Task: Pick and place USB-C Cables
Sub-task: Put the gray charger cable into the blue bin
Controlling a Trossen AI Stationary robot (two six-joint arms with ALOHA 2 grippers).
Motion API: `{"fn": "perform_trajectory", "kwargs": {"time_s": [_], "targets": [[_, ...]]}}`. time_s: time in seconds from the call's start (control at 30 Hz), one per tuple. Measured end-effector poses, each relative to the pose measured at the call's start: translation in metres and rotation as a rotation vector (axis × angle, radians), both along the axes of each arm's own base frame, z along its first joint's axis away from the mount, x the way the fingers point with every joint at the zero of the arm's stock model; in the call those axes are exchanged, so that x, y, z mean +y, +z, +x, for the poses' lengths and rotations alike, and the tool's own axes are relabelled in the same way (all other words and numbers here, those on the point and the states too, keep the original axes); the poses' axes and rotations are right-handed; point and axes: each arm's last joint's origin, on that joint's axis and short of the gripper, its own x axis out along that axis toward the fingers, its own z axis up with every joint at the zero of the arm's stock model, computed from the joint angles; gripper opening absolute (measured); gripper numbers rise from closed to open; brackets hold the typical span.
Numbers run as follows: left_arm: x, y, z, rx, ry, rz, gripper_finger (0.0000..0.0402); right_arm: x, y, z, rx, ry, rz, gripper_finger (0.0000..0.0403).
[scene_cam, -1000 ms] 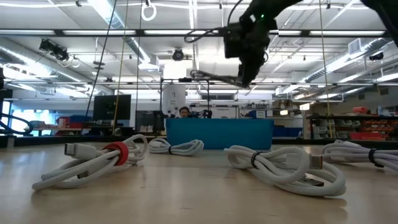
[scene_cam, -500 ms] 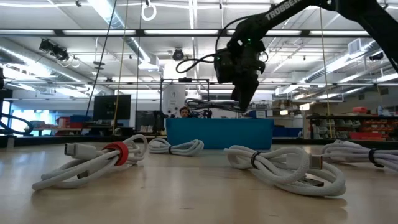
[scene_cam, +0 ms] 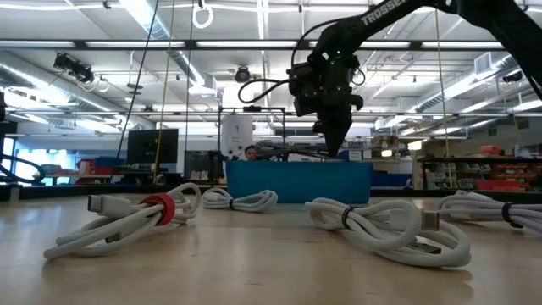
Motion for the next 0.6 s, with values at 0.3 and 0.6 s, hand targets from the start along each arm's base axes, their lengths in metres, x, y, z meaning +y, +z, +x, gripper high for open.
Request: {"fn": "perform_trajectory", "kwargs": {"time_s": [0.3,0.6], "targets": [[0.000,0.000,0.000,0.000,0.000,0.000,0.0172,0.004,0.000,0.005,-0.021,0.042,-0.022,0.0025],[0.000,0.000,0.000,0.000,0.000,0.000,0.0172,0.013,-0.005,0.009,-0.006,0.082,-0.035,0.0025]]}}
